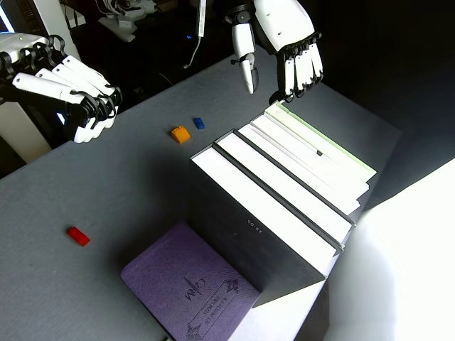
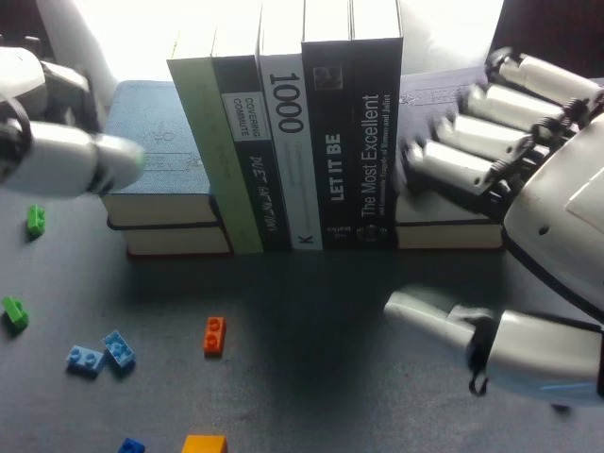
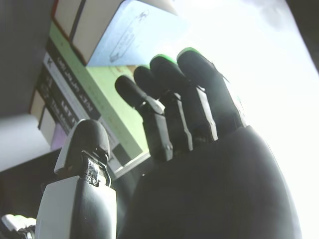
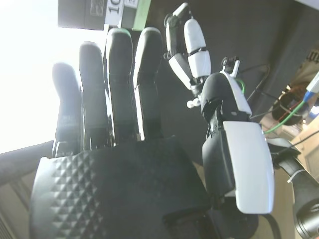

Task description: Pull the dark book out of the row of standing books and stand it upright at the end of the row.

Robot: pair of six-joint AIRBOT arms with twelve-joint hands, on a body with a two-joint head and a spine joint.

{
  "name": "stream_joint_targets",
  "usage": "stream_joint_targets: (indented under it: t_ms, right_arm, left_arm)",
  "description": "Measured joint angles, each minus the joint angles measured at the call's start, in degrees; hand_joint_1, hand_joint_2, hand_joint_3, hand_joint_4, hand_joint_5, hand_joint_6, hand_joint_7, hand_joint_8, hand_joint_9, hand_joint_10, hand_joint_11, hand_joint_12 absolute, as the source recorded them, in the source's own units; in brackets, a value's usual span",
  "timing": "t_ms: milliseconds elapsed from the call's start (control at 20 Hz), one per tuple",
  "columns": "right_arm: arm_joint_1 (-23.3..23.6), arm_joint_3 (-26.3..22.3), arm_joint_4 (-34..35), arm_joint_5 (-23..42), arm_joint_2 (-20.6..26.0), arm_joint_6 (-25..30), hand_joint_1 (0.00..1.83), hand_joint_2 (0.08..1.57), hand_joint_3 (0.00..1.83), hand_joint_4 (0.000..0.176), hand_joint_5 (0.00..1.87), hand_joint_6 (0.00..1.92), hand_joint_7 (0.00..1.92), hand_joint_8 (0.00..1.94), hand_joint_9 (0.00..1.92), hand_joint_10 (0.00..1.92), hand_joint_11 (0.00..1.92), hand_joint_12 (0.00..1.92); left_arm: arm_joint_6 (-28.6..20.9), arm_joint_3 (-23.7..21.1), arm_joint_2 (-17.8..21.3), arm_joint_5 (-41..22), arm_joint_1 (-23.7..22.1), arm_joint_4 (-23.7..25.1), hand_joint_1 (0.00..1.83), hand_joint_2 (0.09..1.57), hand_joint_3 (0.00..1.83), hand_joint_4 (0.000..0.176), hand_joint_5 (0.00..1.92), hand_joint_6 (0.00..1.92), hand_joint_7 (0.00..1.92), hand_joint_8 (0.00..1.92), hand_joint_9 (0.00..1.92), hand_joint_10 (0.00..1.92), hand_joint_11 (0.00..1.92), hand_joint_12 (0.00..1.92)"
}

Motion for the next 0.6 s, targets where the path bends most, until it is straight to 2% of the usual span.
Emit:
stream_joint_targets:
  t_ms: [200,350,450,500,550,600]
  right_arm:
    - [0.0,-0.1,-0.1,0.5,0.0,-0.1,0.0,1.14,0.02,0.002,0.11,0.01,0.1,0.0,0.03,0.01,0.0,0.0]
    - [0.8,-0.1,0.0,0.4,0.0,-1.0,0.0,1.13,0.01,0.009,0.12,0.01,0.09,0.0,0.04,0.01,0.01,0.0]
    - [3.8,-0.4,4.4,0.6,-1.1,-4.9,0.0,1.13,0.01,0.021,0.18,0.04,0.11,0.01,0.04,0.01,0.0,0.0]
    - [5.3,-0.4,7.2,0.6,-1.8,-7.3,0.0,1.14,0.01,0.025,0.26,0.03,0.13,0.0,0.05,0.0,0.01,0.01]
    - [7.1,-0.3,10.1,0.6,-2.6,-10.3,0.0,1.14,0.01,0.029,0.34,0.05,0.16,0.01,0.07,0.01,0.02,0.02]
    - [8.1,0.0,10.8,0.8,-3.2,-11.8,0.0,1.15,0.0,0.031,0.44,0.04,0.18,0.0,0.07,0.01,0.01,0.02]
  left_arm:
    - [0.0,0.0,0.0,-0.2,0.0,0.0,0.0,1.24,0.01,0.013,0.08,0.01,0.05,0.0,0.06,0.0,0.0,0.31]
    - [0.0,0.0,0.0,-0.2,0.0,0.3,0.0,1.23,0.0,0.023,0.08,0.01,0.05,0.0,0.05,0.0,0.0,0.29]
    - [0.0,0.0,0.0,-0.2,0.0,0.1,0.0,1.23,0.0,0.018,0.08,0.0,0.05,0.0,0.06,0.0,0.0,0.32]
    - [0.0,0.0,0.0,-0.2,0.0,0.2,0.0,1.24,0.0,0.016,0.08,0.0,0.05,0.0,0.06,0.01,0.0,0.33]
    - [0.0,0.0,0.0,-0.3,0.0,0.1,0.0,1.24,0.0,0.021,0.09,0.01,0.06,0.0,0.07,0.01,0.0,0.38]
    - [0.0,0.0,0.0,-0.1,0.0,0.1,0.0,1.24,0.0,0.019,0.1,0.01,0.07,0.01,0.08,0.01,0.0,0.39]
